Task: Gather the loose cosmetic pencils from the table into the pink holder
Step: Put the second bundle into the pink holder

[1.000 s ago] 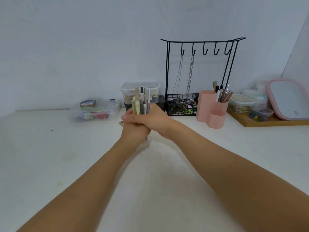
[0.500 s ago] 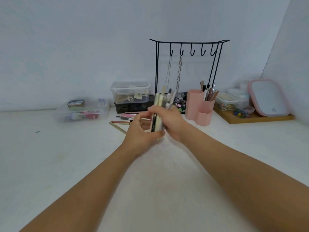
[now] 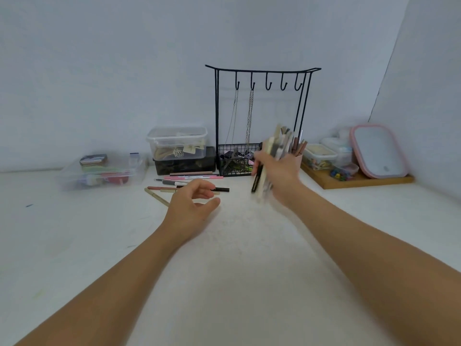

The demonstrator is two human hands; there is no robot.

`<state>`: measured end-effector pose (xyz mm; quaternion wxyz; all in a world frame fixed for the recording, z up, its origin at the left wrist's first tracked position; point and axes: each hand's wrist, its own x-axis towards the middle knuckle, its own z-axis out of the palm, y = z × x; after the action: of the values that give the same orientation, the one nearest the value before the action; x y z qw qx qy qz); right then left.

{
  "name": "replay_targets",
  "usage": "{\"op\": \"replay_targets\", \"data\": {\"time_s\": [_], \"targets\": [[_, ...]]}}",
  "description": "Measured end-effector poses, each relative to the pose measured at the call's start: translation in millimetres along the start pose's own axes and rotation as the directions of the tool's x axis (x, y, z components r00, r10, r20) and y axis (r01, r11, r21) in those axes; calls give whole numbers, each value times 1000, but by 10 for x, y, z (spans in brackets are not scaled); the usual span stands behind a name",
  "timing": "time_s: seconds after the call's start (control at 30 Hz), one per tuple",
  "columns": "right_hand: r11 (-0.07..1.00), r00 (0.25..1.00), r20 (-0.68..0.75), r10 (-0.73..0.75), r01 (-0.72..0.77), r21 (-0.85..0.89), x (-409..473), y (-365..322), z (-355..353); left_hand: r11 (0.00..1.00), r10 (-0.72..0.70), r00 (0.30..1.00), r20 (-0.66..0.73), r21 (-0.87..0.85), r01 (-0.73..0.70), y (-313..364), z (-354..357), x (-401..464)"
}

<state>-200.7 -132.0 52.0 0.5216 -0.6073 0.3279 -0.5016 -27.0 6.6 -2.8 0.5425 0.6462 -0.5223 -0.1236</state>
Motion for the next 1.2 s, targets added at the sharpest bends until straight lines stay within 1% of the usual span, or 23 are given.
{"op": "replay_targets", "data": {"time_s": [0.03,0.07,0.1,0.17,0.2,0.27,0.4,0.5,0.57,0.6,0.63,0.7,0.77,0.8,0.87,0.93,1.0,1.1,1.2], "targets": [[997,996,-64,-60,57,-57,119,-115,-89,1000,-2,1000,-5,-4,2,-7,-1,7],[983,988,-105,-117,100,-151,230,-228,-174,1000,-3,1000,-7,-3,3,-7,2,13],[958,982,-114,-149,115,-263,324,-325,-245,1000,-2,1000,-5,0,2,-5,6,14],[882,988,-78,-134,83,-464,447,-421,-321,1000,5,1000,4,4,-5,7,7,8],[845,993,-56,-103,58,-531,480,-427,-333,1000,5,1000,8,5,-5,8,2,3],[793,998,-22,-51,27,-608,494,-431,-338,1000,2,1000,12,5,-2,17,-9,-6],[695,997,14,-75,62,-716,493,-475,-340,1000,-9,1000,-5,-19,9,24,-23,-14],[686,998,50,-42,65,-725,456,-523,-333,999,-18,1000,-13,-34,18,25,-26,-19],[729,999,34,-16,35,-684,446,-605,-341,999,-24,1000,-16,-42,24,28,-27,-22],[781,1000,11,-23,25,-624,459,-667,-347,999,-26,1000,-17,-43,26,33,-28,-19],[849,999,-18,-44,28,-528,486,-734,-350,999,-29,999,-18,-42,28,36,-29,-20],[957,991,-83,-109,82,-278,578,-870,-328,999,-32,999,-19,-42,31,40,-30,-19],[984,976,-142,-164,152,-90,667,-932,-261,999,-35,999,-15,-36,35,46,-29,-23],[984,971,-162,-175,171,-41,703,-923,-213,999,-36,999,-14,-32,36,51,-29,-24],[987,972,-178,-155,158,4,746,-834,-123,999,-40,999,-11,-31,40,57,-30,-30],[993,974,-191,-118,119,-2,776,-716,-55,998,-43,999,-13,-36,42,57,-37,-29],[992,973,-196,-121,110,-67,808,-619,-17,998,-43,999,-13,-47,42,48,-40,-27],[970,984,-137,-110,76,-233,840,-525,18,998,-38,999,-6,-46,38,41,-36,-26],[911,991,-103,-84,34,-410,850,-478,31,998,-33,999,-3,-51,32,51,-34,-32]]}}
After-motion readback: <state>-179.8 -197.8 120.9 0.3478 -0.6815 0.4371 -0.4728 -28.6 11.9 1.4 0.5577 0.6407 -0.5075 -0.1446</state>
